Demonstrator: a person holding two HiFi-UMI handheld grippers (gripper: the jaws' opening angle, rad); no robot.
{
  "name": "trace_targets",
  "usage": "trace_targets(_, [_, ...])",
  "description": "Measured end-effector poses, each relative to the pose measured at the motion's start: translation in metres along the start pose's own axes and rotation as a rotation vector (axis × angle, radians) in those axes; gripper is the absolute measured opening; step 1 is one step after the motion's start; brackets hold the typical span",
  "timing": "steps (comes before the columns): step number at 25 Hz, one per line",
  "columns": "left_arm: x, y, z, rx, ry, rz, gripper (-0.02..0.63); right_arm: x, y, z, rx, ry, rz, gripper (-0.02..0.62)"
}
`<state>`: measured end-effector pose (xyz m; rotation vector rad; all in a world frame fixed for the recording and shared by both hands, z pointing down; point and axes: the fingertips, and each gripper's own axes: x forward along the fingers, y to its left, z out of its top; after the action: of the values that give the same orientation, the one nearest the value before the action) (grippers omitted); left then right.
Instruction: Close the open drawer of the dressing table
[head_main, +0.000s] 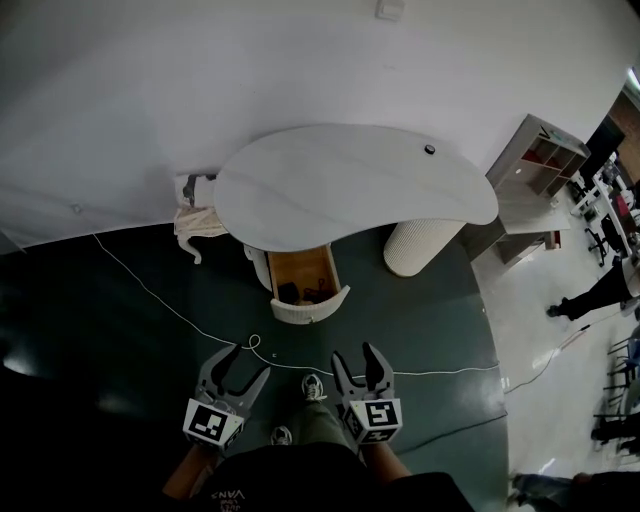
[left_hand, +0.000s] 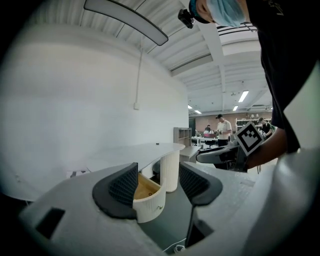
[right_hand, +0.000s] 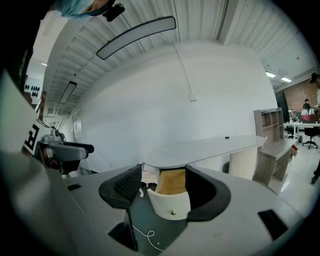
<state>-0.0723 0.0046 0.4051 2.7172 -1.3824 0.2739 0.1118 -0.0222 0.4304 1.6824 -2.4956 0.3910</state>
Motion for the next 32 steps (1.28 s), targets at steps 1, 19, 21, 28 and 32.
trace_targets(1, [0.008,0.001,-0.002,-0.002,0.006,-0.005,0.252,0.008,-0.005,-0.004,-0.004,0.013,0.004,0.258])
trace_targets(19, [0.106,0.023,-0.044,-0.035,0.161,-0.053,0.252,0.124,-0.064,-0.096,-0.014,0.220,0.042,0.256])
trace_targets(21, [0.111,0.024,-0.049,-0.039,0.171,-0.057,0.252,0.133,-0.069,-0.107,-0.016,0.237,0.039,0.256])
trace_targets(28, [0.130,0.023,-0.069,-0.056,0.191,-0.074,0.252,0.163,-0.082,-0.148,-0.061,0.307,0.031,0.255])
trace_targets(32, [0.135,0.023,-0.082,-0.075,0.213,-0.075,0.252,0.180,-0.083,-0.166,-0.092,0.344,0.044,0.256])
